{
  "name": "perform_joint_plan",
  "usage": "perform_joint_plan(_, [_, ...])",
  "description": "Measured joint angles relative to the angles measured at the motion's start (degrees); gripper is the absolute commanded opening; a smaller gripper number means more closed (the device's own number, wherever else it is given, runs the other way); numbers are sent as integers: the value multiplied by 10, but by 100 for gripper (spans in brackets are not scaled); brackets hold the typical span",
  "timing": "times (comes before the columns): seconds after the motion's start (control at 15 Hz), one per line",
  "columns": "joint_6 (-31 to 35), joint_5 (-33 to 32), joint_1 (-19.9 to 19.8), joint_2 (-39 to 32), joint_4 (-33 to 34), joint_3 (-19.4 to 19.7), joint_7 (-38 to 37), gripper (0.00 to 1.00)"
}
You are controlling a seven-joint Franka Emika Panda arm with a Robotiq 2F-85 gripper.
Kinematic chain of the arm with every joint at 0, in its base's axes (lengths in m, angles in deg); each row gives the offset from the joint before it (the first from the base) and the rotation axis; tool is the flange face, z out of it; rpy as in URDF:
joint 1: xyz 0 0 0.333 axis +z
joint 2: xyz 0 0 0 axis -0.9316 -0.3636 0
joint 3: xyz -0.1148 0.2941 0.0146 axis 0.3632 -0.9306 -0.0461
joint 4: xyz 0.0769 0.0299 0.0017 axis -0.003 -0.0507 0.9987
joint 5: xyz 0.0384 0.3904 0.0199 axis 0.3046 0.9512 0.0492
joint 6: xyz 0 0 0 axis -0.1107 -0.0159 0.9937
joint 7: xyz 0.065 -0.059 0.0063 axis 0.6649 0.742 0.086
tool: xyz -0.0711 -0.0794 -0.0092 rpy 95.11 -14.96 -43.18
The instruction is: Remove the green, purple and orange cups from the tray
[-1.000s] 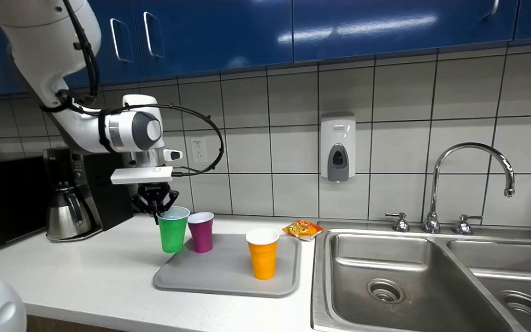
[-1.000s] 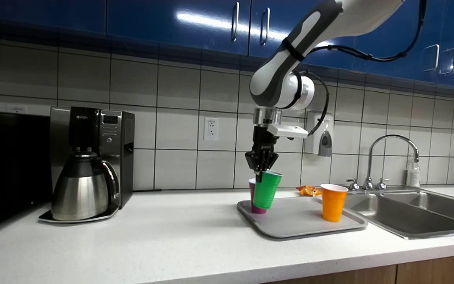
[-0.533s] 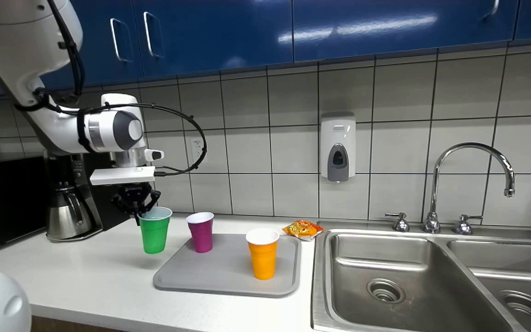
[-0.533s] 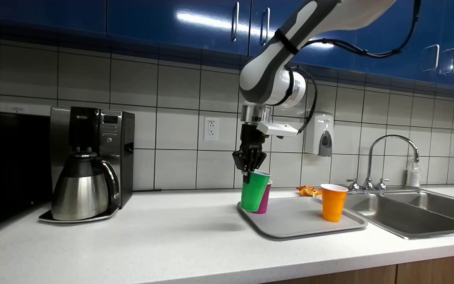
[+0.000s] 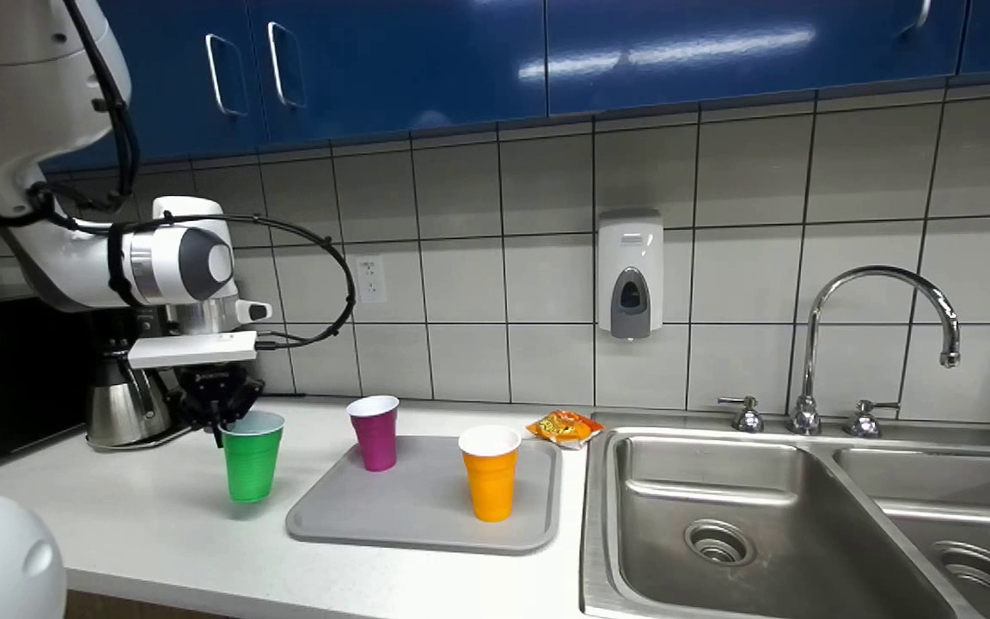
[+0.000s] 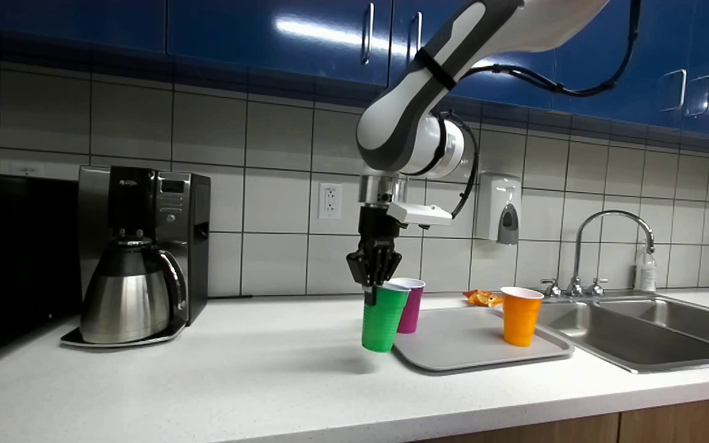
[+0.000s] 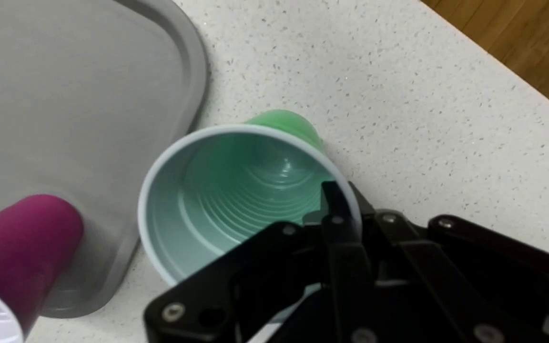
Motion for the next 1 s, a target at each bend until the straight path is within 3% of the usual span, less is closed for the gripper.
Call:
perform_joint_plan(0.53, [0, 0, 5, -33, -1, -10, 2, 1])
perform_joint_plan(0.6, [0, 0, 5, -35, -1, -10, 3, 29])
perform_joint_plan(0.67, [0, 0, 5, -37, -1, -11, 3, 30])
perform_joint_plan(1.0, [0, 0, 6, -40, -1, -12, 4, 65])
